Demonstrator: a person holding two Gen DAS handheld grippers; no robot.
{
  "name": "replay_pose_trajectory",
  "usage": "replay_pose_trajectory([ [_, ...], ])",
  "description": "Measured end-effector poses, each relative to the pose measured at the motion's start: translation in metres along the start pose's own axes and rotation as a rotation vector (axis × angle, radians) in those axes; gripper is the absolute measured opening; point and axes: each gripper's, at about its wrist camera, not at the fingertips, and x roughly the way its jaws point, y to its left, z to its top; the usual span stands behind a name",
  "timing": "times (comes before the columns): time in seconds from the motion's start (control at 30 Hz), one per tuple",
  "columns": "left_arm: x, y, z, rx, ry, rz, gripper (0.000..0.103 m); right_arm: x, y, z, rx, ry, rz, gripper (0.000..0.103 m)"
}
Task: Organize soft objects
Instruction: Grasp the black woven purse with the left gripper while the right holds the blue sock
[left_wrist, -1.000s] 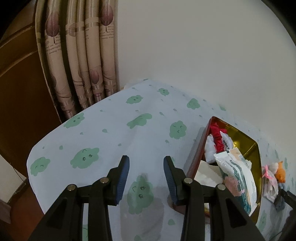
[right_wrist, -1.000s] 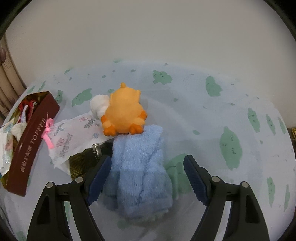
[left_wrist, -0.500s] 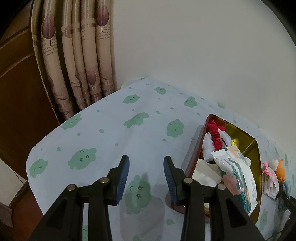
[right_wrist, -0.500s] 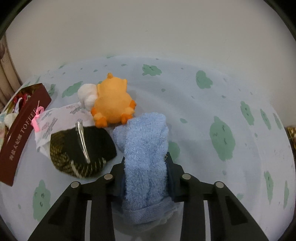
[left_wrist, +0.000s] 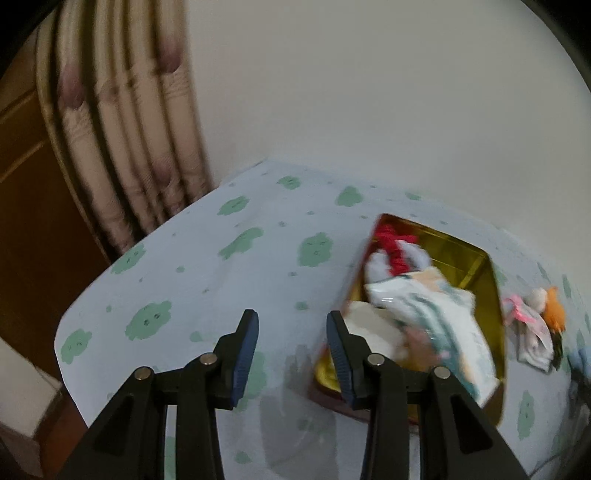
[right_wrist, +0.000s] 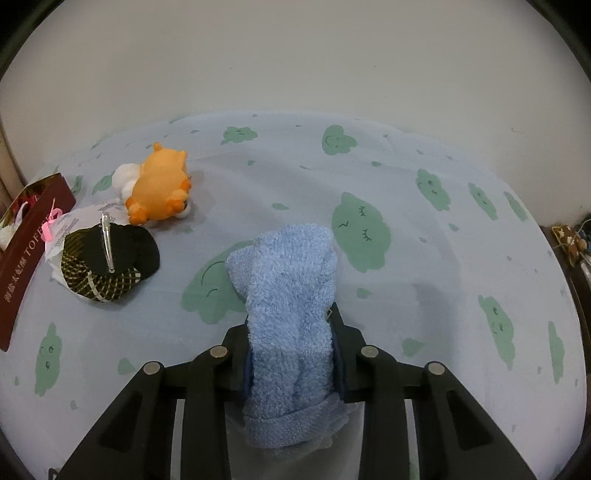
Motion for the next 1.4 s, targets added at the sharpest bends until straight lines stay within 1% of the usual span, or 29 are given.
replay_pose_trajectory([
  [0.1,-0.015,-0.025,0.002,0.06,-0.019,-0.036,0.039,0.0,-0.002,-0.002,0.006,-0.005,0.01,0.03],
  [0.17,-0.024,-0.046,0.004,0.097,-0.02,-0.092,0.039,0.0,-0.004,-0.003,0.017,-0.006,0.023,0.03],
  [0.27,-0.027,-0.081,0.005,0.137,0.012,-0.193,0.039,-0.001,-0.004,-0.003,0.018,-0.009,0.022,0.03],
  [0.4,-0.027,-0.136,-0.003,0.214,0.095,-0.331,0.039,-0.001,-0.007,-0.003,0.031,-0.01,0.045,0.032],
  [0.5,-0.029,-0.18,-0.011,0.287,0.145,-0.421,0.039,-0.001,-0.01,-0.003,0.046,-0.011,0.067,0.033],
  [0.57,-0.028,-0.203,-0.017,0.31,0.178,-0.462,0.039,0.0,-0.01,-0.003,0.05,-0.012,0.075,0.033],
  [0.63,-0.024,-0.225,-0.024,0.326,0.23,-0.515,0.039,0.0,-0.01,-0.003,0.048,-0.012,0.074,0.033],
  [0.73,-0.017,-0.256,-0.034,0.355,0.297,-0.573,0.039,-0.001,-0.01,-0.003,0.048,-0.012,0.075,0.034],
  [0.8,-0.011,-0.272,-0.038,0.357,0.337,-0.597,0.039,-0.001,-0.011,-0.003,0.052,-0.013,0.081,0.035],
  [0.93,0.006,-0.291,-0.039,0.317,0.41,-0.617,0.039,-0.001,-0.012,-0.003,0.058,-0.014,0.096,0.037],
  [1.03,0.012,-0.301,-0.038,0.313,0.433,-0.628,0.039,-0.001,-0.012,-0.003,0.057,-0.015,0.099,0.037],
  [1.2,0.025,-0.314,-0.034,0.29,0.459,-0.608,0.039,-0.001,-0.013,-0.004,0.06,-0.016,0.105,0.038],
  [1.23,0.026,-0.316,-0.033,0.286,0.465,-0.617,0.039,-0.001,-0.013,-0.003,0.061,-0.016,0.107,0.038],
  [1.27,0.028,-0.319,-0.032,0.287,0.472,-0.626,0.039,-0.001,-0.013,-0.004,0.061,-0.016,0.109,0.038],
  [1.4,0.034,-0.336,-0.028,0.302,0.478,-0.619,0.039,-0.001,-0.014,-0.004,0.062,-0.017,0.118,0.04],
])
